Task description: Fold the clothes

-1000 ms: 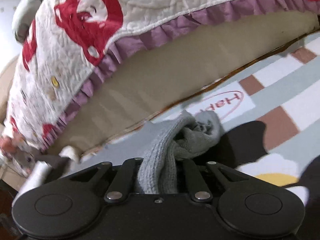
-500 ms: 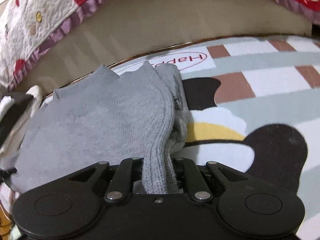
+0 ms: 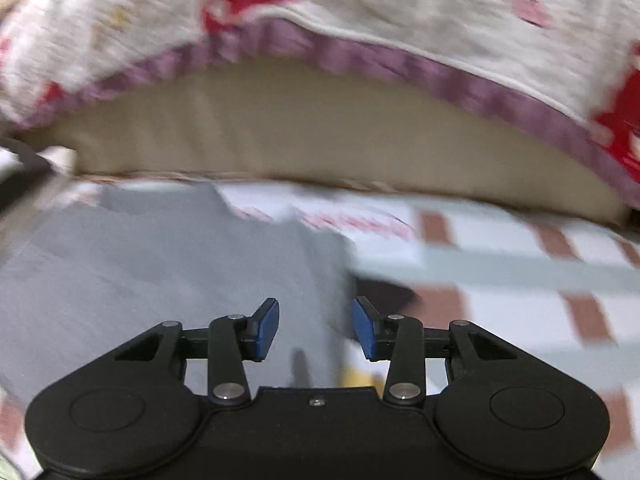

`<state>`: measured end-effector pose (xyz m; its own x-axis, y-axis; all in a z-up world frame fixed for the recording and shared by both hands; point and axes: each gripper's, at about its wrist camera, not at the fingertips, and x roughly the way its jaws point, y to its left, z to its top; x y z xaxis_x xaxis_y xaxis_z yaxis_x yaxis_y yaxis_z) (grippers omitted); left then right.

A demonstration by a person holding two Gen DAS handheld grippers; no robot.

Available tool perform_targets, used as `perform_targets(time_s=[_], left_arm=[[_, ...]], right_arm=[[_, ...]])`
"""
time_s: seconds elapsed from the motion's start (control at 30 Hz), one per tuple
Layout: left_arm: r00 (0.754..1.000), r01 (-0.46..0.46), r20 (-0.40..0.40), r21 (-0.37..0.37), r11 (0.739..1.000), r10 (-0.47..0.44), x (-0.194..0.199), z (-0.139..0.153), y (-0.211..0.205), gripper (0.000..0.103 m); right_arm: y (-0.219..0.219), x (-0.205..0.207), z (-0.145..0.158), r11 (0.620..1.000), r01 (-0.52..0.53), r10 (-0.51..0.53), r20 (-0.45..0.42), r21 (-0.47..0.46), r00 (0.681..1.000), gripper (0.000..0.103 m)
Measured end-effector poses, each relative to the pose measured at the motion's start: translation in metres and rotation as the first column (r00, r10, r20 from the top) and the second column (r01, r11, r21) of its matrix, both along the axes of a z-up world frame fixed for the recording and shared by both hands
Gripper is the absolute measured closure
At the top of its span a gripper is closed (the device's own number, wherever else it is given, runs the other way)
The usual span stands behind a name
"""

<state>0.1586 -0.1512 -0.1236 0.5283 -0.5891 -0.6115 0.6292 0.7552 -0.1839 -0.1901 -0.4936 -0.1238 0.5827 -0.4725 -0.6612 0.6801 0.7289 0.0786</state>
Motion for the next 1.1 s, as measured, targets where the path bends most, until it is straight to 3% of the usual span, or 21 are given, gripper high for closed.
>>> perform_targets(time_s=[0.1,0.23,0.3,0.37,0.43,0.47,0.53,0.57,0.6,0.67,0.8,0.87,1.03,1.1], left_arm=[[0.999,0.026,0.021,0.112,0.993,-0.028,0.015,-0.010,-0.038,0.053],[0.996,0.058,-0.075,0.154,0.986,-0.046,0.049,-0.022,-0.082,0.052],[0.994,0.082,-0.086,0.192,0.978,-0.066,0.061,-0.027,-0.105,0.052],[0.992,0.115,-0.079,0.230,0.966,-0.099,0.069,-0.032,-0.127,0.044],[0.991,0.130,-0.065,0.243,0.961,-0.118,0.071,-0.034,-0.139,0.044],[0.991,0.132,-0.054,0.240,0.962,-0.123,0.070,-0.034,-0.143,0.068],[0.991,0.136,-0.029,0.236,0.962,-0.133,0.068,-0.033,-0.149,0.090],[0.986,0.152,0.025,0.247,0.957,-0.163,0.058,-0.030,-0.151,0.097],[0.979,0.165,0.076,0.258,0.952,-0.191,0.049,-0.028,-0.153,0.097],[0.971,0.152,0.142,0.263,0.953,-0.194,0.036,-0.024,-0.153,0.097],[0.951,0.130,0.247,0.227,0.965,-0.186,0.020,-0.013,-0.154,0.097],[0.940,0.126,0.285,0.216,0.968,-0.186,0.018,-0.007,-0.159,0.097],[0.925,0.099,0.350,0.153,0.983,-0.147,0.022,0.016,-0.176,0.097],[0.932,0.072,0.341,0.168,0.983,-0.126,0.029,0.011,-0.185,0.094]], right_arm=[[-0.032,0.038,-0.009,0.993,-0.112,0.112,-0.007,0.033,0.994,0.056],[-0.069,0.064,-0.031,0.991,-0.107,0.110,-0.040,0.085,0.993,0.056],[-0.088,0.077,-0.042,0.989,-0.103,0.110,-0.057,0.110,0.992,0.056],[-0.106,0.089,-0.053,0.985,-0.101,0.111,-0.070,0.139,0.991,0.054],[-0.115,0.090,-0.061,0.966,-0.124,0.135,-0.031,0.228,0.990,0.050],[-0.119,0.091,-0.065,0.952,-0.140,0.148,-0.008,0.273,0.989,0.050],[-0.120,0.093,-0.068,0.942,-0.173,0.176,0.015,0.287,0.984,0.051],[-0.119,0.095,-0.069,0.938,-0.192,0.194,0.023,0.287,0.981,0.075],[-0.114,0.097,-0.067,0.943,-0.220,0.224,0.013,0.249,0.974,0.094],[-0.101,0.096,-0.057,0.962,-0.227,0.229,0.005,0.153,0.973,0.093],[-0.074,0.075,-0.025,0.990,-0.139,0.135,0.132,0.021,0.982,0.094],[-0.066,0.073,-0.016,0.991,-0.130,0.134,0.111,-0.044,0.985,0.094],[-0.081,0.066,0.005,0.994,-0.027,0.043,0.155,-0.104,0.987,0.095],[-0.095,0.067,0.009,0.995,0.035,-0.021,0.143,-0.093,0.990,0.095]])
